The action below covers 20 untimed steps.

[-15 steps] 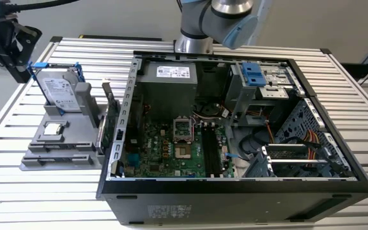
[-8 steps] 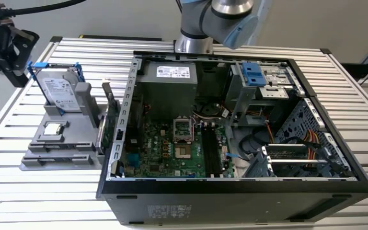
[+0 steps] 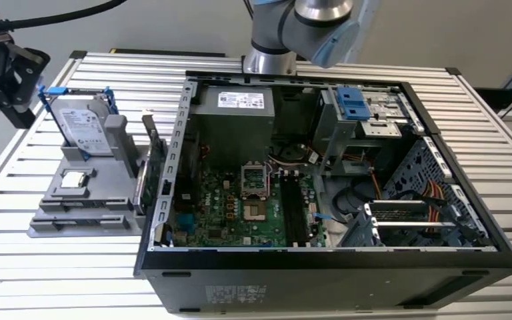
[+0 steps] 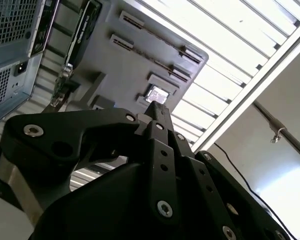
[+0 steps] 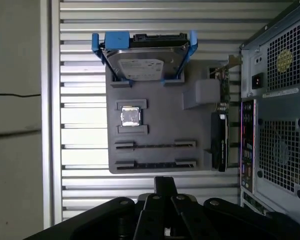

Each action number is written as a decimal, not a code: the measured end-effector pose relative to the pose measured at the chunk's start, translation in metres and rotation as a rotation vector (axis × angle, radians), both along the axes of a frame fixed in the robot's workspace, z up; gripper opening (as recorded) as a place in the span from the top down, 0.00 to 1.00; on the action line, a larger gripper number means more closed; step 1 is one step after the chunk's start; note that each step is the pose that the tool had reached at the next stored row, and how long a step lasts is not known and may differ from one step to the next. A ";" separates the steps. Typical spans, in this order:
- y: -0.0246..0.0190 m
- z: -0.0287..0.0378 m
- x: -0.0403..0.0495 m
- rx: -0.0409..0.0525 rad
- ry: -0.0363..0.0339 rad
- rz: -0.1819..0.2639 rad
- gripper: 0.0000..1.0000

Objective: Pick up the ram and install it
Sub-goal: 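Reach for the ram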

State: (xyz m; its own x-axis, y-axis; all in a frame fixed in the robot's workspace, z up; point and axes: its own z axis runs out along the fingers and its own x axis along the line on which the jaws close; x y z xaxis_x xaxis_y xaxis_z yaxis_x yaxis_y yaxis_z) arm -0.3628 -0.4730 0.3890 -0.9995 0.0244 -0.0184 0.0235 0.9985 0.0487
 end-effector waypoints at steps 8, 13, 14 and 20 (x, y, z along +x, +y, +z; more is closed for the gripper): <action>-0.0065 -0.0002 0.0000 0.0000 0.0000 -0.004 1.00; -0.0071 -0.0002 0.0000 0.0000 0.0000 -0.003 1.00; -0.0071 -0.0002 0.0000 0.0000 0.0000 -0.003 1.00; -0.0071 -0.0003 0.0000 0.0000 -0.0001 -0.003 1.00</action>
State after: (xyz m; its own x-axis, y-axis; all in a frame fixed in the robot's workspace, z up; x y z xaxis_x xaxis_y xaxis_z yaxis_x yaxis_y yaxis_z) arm -0.3629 -0.4802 0.3887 -0.9994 0.0278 -0.0184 0.0269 0.9984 0.0488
